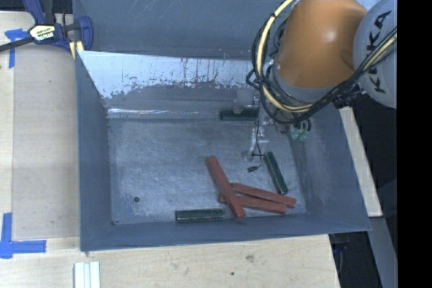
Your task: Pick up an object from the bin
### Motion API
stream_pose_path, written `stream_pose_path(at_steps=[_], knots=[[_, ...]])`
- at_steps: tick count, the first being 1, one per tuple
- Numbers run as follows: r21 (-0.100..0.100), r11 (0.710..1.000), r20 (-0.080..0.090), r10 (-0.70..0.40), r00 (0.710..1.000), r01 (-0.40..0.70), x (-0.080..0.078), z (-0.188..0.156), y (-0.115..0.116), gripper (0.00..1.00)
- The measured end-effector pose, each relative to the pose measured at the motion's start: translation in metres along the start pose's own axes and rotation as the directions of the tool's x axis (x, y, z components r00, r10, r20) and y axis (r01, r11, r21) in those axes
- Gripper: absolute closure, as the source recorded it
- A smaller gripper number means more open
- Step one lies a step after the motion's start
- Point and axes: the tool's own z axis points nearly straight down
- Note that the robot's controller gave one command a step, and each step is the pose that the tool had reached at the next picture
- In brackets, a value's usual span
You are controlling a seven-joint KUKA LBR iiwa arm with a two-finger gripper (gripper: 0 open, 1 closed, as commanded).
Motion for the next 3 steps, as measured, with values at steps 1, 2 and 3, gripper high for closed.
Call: stream_pose_path(at_steps=[1,2,3], knots=[[0.000,1.000,0.013,-0.007,1.000,0.007,0.004,0.013,0.002,0.00],[0.000,0.999,0.003,-0.040,0.999,0.040,0.029,0.085,0.015,0.00],[-0.002,0.999,-0.002,-0.049,0.999,0.049,0.038,0.122,-0.023,0.00]])
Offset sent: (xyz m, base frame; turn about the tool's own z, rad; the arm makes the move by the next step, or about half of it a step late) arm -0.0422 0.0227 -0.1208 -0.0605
